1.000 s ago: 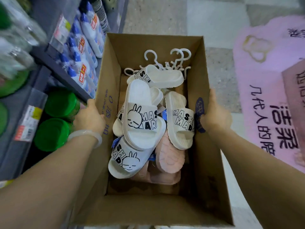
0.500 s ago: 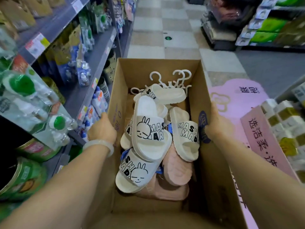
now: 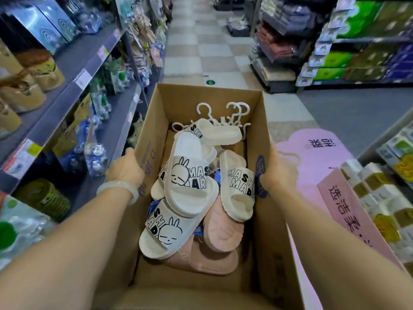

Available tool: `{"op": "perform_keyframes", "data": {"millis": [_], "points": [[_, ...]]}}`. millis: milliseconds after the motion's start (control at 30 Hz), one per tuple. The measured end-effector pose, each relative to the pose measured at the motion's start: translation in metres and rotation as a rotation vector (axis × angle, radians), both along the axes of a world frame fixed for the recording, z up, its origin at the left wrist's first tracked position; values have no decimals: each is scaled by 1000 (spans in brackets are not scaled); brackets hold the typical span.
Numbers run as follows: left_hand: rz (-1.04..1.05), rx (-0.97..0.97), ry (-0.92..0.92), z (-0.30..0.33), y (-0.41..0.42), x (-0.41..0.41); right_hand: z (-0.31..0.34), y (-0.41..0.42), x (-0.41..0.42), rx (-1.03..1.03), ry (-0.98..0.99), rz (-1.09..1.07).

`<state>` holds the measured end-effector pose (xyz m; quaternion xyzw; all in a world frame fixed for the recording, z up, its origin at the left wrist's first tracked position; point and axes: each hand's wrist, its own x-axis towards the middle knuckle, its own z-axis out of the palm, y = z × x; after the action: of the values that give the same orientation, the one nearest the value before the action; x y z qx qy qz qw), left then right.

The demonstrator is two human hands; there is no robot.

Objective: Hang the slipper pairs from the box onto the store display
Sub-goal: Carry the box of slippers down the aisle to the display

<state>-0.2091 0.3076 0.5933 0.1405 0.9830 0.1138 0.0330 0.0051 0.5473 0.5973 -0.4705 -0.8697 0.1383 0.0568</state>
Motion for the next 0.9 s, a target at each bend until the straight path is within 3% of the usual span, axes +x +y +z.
{"op": "perform_keyframes", "data": {"millis": [100,267,533,900], "points": [[-11,-3,11,7,35,-36,8,34,-35,-4,-31,-20],[11,0,42,15,104,-103,16,115,-108,-30,114,51],[88,23,78,34,213,-208,46,242,-233,14,74,124],[70,-1,49,38,377,-418,43,401,-445,-14,84,133]]}}
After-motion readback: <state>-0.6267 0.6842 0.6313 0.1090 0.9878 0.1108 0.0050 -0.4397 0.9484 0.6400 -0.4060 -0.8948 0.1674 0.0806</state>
